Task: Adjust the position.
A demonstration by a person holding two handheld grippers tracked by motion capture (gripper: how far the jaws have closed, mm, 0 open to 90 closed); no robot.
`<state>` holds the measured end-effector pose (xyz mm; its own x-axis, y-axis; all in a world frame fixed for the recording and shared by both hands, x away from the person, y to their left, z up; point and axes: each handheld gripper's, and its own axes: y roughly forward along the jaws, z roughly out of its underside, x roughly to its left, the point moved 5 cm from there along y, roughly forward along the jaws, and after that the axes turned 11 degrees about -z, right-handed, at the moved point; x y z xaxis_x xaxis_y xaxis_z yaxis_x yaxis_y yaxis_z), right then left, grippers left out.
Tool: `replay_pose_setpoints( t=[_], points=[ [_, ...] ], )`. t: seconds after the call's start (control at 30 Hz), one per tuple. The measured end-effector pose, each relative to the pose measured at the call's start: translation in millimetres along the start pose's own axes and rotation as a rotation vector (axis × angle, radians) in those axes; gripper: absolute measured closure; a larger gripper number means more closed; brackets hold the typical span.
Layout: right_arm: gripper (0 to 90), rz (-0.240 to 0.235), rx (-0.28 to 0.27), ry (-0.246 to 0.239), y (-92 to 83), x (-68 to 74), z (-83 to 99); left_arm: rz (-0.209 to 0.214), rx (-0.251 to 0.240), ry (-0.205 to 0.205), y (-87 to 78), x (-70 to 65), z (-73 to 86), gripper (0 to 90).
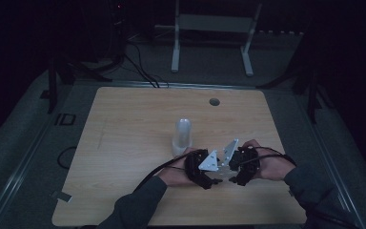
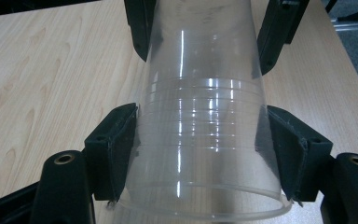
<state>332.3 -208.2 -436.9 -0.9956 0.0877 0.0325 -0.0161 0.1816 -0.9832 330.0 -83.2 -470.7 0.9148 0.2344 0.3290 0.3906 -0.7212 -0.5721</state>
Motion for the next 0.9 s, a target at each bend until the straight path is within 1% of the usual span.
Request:
replay_pose_setpoints(
  t=[0.03,0.2,0.27,0.37,0.4,0.47,0.57,0.63,0.7,0.77,0.9],
  points=[
    [35.0,0.001,0.003,-0.001,0.3,0.2,0.2,0.001,-0.002,-0.001,-0.2,-0.1,-0.2,30.1],
    [37.3,0.003,0.000,-0.001,-0.5,0.1,0.9,0.004,0.000,0.005,0.1,-0.5,-0.3,29.5],
    [39.1,0.008,-0.005,-0.003,-1.6,0.4,1.3,-0.001,0.000,0.005,0.7,-1.2,-0.6,28.6],
    [39.9,0.011,-0.006,-0.004,-2.4,0.4,1.7,-0.037,0.010,0.010,1.8,-1.2,-0.6,25.1],
    [40.1,0.014,-0.006,-0.002,-2.6,0.4,1.9,-0.042,0.015,0.009,2.1,-1.7,-0.4,24.2],
    [40.5,0.017,-0.007,0.004,-3.1,0.1,2.6,-0.047,0.020,0.004,2.5,-1.2,-0.3,20.5],
    [40.9,0.021,-0.012,0.011,-4.5,-0.3,3.8,-0.050,0.013,-0.018,2.0,0.4,-0.9,18.7],
    [40.9,0.025,-0.014,0.009,-5.1,-1.0,4.8,-0.046,0.009,-0.028,0.6,1.6,-1.3,18.7],
    [41.0,0.027,-0.018,0.018,-5.3,-1.1,5.8,-0.038,0.008,-0.030,-0.9,2.5,-1.4,20.2],
    [40.8,0.027,-0.023,0.019,-5.3,-1.9,6.9,-0.040,0.005,-0.035,-2.2,3.9,-1.5,21.6],
    [40.8,0.028,-0.034,0.038,-5.3,-2.2,9.3,-0.042,-0.007,-0.056,-4.5,6.0,-2.8,21.8]
  ],
)
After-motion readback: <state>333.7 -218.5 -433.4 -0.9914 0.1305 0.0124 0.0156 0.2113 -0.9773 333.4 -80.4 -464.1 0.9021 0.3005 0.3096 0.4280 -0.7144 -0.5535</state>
